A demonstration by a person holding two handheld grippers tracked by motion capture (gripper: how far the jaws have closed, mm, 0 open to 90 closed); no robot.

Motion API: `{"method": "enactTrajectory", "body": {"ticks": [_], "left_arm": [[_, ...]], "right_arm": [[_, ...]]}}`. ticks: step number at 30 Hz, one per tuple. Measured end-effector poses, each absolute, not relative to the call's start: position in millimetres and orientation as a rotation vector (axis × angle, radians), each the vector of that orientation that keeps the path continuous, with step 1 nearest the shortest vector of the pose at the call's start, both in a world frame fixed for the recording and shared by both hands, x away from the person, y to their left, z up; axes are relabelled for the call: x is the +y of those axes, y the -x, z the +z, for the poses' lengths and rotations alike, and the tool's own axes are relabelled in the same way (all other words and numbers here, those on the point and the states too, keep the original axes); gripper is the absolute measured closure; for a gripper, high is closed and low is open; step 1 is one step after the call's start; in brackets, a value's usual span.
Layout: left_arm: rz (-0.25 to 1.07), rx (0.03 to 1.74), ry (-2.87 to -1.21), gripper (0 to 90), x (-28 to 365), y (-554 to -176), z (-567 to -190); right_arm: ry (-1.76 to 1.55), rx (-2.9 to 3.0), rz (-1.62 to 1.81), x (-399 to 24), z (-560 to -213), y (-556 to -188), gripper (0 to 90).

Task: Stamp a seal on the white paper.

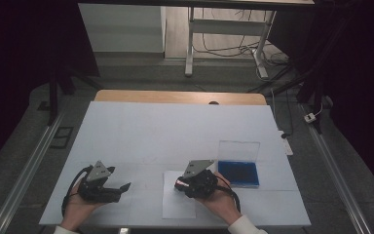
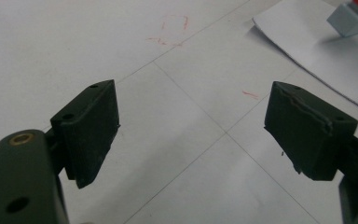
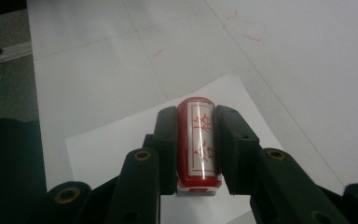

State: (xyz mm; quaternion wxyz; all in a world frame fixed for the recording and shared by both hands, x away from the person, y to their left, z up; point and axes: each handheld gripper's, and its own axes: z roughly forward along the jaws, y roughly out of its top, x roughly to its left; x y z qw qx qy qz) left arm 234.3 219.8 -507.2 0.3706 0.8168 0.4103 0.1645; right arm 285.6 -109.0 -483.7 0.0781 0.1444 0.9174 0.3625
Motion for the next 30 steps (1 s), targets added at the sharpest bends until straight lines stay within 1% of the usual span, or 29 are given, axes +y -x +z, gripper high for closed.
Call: {"method": "enactTrajectory", "body": {"ticks": [30], "left_arm": [[0.42, 1.052, -2.104, 18.0, 219.6, -234.7, -507.7]], "right_arm": [[-0.419, 2.766, 1.024, -101.6, -497.1, -287.3, 70.1]]}}
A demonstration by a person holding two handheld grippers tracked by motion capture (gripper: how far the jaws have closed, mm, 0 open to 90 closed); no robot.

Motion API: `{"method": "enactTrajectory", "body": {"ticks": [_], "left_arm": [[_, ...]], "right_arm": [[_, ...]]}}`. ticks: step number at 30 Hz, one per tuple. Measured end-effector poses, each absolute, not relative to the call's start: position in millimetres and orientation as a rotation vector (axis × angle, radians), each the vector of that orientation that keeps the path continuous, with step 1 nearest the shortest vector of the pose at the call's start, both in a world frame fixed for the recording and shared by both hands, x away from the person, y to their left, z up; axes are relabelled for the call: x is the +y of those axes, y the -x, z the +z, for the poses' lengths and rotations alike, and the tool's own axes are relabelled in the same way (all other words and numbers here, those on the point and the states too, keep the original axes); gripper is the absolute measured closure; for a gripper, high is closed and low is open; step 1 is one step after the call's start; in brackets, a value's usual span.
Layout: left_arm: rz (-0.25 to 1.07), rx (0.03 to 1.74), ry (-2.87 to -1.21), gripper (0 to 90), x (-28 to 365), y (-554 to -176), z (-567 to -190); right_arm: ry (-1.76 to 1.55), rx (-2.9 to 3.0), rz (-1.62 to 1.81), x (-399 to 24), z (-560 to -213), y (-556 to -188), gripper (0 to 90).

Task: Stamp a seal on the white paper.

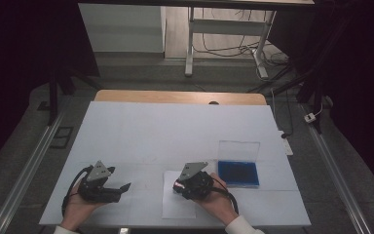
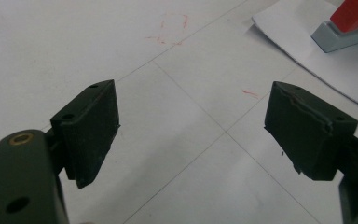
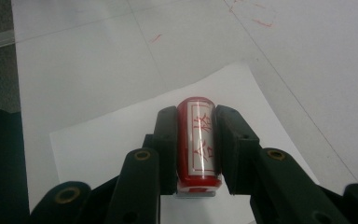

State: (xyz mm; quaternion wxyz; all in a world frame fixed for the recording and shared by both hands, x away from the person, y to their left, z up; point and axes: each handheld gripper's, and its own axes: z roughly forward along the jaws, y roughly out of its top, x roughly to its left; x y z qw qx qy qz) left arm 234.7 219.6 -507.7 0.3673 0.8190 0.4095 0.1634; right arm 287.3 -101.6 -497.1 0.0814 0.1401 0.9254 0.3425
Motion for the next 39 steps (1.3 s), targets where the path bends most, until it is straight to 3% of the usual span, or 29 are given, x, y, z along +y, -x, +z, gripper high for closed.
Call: {"method": "enactTrajectory", "body": {"ticks": [39], "left_arm": [[0.411, 1.053, -2.108, 18.0, 217.0, -234.9, -509.8]], "right_arm": [[-0.434, 2.779, 0.98, -99.2, -502.0, -287.1, 70.9]]}}
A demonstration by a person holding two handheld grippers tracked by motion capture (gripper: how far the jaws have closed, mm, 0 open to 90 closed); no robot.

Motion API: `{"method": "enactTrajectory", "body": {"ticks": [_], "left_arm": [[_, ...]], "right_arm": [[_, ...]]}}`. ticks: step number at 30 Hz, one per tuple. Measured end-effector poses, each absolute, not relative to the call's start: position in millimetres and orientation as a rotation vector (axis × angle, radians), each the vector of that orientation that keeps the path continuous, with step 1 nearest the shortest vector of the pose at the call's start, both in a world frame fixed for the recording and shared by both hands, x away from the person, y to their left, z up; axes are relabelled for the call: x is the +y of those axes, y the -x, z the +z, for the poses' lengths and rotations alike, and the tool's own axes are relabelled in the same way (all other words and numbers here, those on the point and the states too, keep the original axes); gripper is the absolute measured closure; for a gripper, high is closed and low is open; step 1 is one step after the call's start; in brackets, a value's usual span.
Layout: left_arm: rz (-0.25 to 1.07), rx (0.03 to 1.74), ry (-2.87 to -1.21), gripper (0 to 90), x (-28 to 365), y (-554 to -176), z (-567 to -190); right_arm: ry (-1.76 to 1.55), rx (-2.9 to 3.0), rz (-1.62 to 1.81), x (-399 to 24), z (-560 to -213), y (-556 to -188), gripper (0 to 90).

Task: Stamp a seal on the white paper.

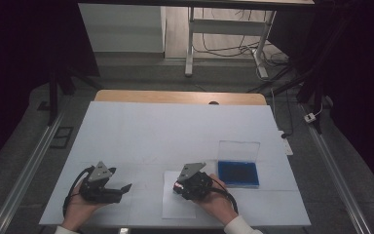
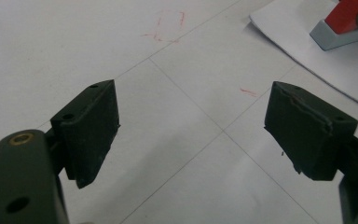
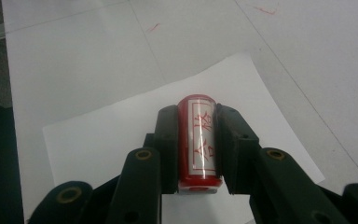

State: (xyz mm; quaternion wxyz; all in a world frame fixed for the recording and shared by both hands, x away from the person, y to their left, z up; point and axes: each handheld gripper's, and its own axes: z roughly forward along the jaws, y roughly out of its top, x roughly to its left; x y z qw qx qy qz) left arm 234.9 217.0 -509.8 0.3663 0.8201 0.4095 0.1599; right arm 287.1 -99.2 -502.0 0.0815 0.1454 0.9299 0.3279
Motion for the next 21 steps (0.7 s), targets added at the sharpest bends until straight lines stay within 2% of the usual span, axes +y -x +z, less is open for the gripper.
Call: {"method": "enactTrajectory", "body": {"ticks": [21], "left_arm": [[0.412, 1.049, -2.106, 18.0, 217.6, -235.3, -509.5]], "right_arm": [[-0.435, 2.766, 1.007, -101.2, -503.5, -286.7, 70.7]]}}
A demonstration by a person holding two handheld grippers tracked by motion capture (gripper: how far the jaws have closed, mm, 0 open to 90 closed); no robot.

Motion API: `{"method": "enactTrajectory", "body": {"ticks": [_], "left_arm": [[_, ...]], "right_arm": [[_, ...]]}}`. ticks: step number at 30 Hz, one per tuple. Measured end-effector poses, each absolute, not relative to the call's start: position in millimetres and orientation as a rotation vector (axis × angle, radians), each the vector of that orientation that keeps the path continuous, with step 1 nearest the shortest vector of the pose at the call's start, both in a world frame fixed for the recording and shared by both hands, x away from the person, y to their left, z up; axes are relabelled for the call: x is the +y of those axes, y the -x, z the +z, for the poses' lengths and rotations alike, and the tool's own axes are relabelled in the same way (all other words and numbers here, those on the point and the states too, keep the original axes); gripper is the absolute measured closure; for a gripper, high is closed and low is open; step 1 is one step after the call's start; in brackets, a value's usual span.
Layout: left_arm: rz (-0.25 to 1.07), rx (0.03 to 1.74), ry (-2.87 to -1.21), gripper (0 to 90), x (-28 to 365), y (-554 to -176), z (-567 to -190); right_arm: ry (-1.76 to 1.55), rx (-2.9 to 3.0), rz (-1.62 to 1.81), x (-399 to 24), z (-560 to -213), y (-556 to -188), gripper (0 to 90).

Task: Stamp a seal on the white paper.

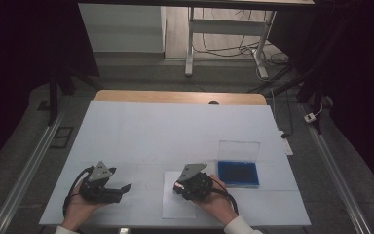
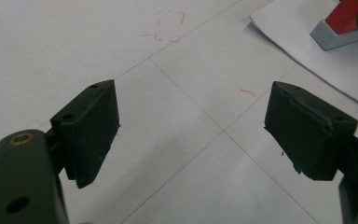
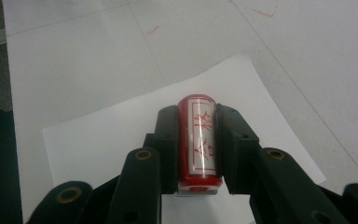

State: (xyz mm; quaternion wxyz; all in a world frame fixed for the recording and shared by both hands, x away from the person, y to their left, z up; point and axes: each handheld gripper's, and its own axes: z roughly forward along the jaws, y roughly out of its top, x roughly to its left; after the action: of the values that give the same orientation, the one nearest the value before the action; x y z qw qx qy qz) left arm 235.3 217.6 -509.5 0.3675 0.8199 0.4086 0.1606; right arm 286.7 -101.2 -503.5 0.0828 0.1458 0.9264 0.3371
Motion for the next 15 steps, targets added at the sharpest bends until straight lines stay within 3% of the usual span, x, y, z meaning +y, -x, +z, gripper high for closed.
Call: {"method": "enactTrajectory", "body": {"ticks": [15], "left_arm": [[0.417, 1.058, -2.1, 18.0, 219.9, -235.7, -509.4]], "right_arm": [[-0.491, 2.653, 1.236, -125.0, -466.0, -286.8, 70.1]]}}
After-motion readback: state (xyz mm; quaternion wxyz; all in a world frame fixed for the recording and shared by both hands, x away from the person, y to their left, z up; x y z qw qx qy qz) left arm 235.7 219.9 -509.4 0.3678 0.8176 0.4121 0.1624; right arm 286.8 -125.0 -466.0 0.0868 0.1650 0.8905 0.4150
